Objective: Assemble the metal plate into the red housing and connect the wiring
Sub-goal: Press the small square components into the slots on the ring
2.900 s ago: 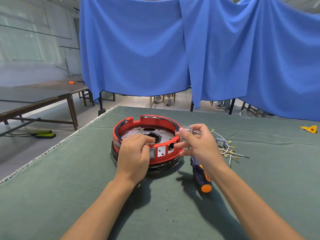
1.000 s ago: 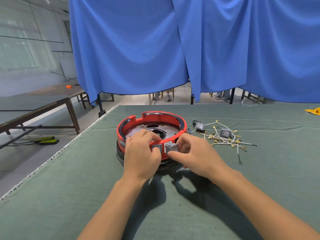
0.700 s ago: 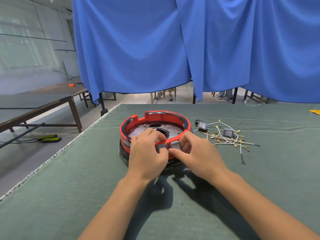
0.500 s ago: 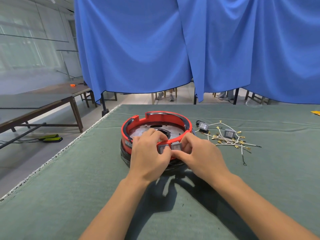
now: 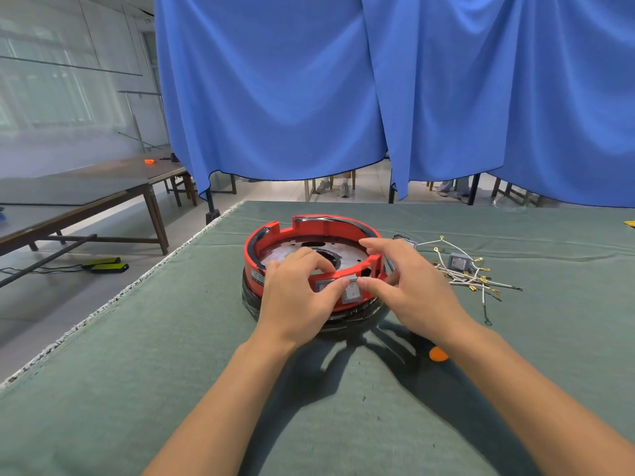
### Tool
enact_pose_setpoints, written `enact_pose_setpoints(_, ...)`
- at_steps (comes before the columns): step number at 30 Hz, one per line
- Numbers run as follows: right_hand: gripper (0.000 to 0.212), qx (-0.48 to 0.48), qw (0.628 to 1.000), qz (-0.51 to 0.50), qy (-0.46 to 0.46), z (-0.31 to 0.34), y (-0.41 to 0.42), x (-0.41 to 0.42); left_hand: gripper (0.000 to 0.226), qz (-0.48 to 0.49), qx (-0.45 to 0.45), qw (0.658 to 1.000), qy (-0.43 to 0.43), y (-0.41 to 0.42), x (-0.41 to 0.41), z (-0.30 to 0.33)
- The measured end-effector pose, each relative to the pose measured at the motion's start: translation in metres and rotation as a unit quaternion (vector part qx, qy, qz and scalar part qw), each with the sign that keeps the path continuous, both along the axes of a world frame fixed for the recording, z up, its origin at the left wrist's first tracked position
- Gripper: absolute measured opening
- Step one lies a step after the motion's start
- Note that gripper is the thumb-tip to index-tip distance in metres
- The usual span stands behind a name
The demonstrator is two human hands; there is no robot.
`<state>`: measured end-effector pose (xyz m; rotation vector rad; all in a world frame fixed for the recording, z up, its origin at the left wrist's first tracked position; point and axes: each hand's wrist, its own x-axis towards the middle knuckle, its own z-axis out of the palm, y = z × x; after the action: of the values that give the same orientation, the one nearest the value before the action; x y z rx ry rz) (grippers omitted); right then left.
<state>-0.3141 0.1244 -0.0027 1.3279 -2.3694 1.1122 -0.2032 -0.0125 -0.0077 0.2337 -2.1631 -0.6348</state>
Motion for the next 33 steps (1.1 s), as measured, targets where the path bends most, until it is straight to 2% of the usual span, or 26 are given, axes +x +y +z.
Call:
enact_pose_setpoints(3,0.039,0.042,0.999,0.027,-0.005,-0.0005,-0.0002,-0.0034,0.025,-0.019,0.008,1.0,0.001,-0.0014,-0.0001,0.0002)
enact_pose_setpoints(8,0.019,0.023,0.995,0.067,-0.064,0.0013,-0.0026,-0.0055,0.018,-0.026,0.022,0.999,0.001,-0.0019,-0.0008,-0.0001)
enact_pose_setpoints(21,0.009,-0.004,0.995,0.056,-0.084,0.0013,-0.0064,-0.006,0.015,-0.026,0.039,0.999,-0.003,-0.0022,-0.0042,-0.0005)
enact_pose_setpoints(28,0.013,-0.013,0.994,0.057,-0.087,0.0005,-0.0042,-0.0051,0.013,-0.049,0.021,0.998,-0.027,-0.0061,0.0014,-0.0001)
enact_pose_setpoints(33,0.032,0.018,0.99,0.082,-0.117,0.0037,0.0019,-0.0073,0.022,-0.054,-0.009,0.995,-0.084,-0.0079,0.0053,0.0035)
